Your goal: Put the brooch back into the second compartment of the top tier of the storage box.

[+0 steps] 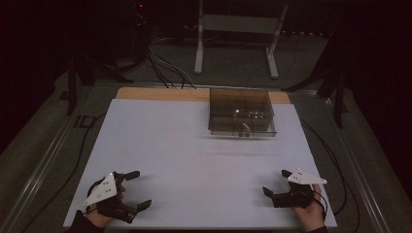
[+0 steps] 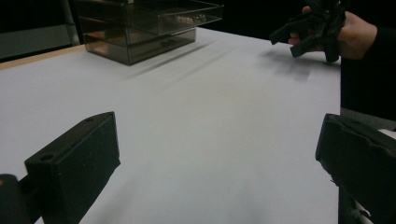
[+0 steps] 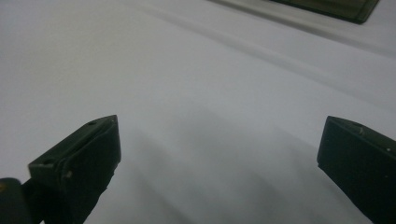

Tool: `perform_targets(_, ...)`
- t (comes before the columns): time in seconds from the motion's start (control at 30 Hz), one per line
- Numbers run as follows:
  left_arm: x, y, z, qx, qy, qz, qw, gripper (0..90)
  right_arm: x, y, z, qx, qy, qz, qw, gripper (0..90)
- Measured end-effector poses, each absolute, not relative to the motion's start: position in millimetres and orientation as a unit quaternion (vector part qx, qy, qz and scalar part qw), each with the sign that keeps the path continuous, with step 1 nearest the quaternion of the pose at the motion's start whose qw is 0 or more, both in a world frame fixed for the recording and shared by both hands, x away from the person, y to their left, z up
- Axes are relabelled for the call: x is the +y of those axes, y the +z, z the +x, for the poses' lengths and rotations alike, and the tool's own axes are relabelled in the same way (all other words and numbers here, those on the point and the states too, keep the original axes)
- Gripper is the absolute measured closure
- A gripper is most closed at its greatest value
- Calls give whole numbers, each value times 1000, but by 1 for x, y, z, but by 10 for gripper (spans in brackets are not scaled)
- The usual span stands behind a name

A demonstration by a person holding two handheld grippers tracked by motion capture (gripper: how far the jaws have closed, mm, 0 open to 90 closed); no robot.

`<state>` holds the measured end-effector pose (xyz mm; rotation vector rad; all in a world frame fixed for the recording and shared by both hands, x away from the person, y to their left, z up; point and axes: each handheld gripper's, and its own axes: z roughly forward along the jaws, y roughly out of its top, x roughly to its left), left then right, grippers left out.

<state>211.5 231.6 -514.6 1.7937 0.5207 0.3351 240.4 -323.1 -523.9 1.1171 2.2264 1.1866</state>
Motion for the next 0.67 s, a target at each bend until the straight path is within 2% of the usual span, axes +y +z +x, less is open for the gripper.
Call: perform_targets(0.67, 232, -515, 211, 226, 142, 768, 582, 6, -319, -523, 247, 790, 433, 388, 196, 0)
